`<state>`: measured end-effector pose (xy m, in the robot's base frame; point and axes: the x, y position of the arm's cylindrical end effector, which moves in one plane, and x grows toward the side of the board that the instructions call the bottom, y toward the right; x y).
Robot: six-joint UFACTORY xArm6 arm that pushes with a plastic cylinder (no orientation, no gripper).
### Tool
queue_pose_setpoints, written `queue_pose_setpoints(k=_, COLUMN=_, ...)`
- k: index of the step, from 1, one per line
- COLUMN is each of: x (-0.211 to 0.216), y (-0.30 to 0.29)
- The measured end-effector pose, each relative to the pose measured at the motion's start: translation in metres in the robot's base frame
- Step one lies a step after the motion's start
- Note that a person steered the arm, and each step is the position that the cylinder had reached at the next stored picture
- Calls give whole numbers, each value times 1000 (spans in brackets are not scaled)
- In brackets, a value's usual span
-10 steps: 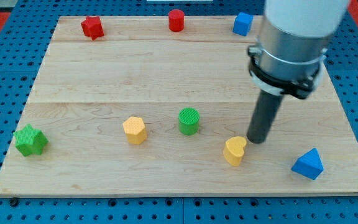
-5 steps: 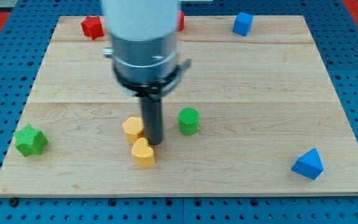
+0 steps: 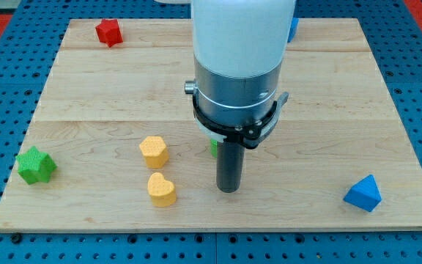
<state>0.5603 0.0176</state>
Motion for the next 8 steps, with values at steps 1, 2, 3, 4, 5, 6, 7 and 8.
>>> queue_pose_setpoints(k=1, x=0, y=0)
queue_pose_setpoints(k=2, x=-5, y=0)
queue_pose_setpoints(k=3, x=-37, y=2)
queue_pose_setpoints(k=4, x=-53, y=2)
queue_pose_setpoints(k=5, x=-53, y=3)
queue_pose_setpoints(k=6, x=-53, y=3)
queue_pose_setpoints(k=7, x=-55, y=5)
queue_pose_setpoints(k=8, x=-55, y=9)
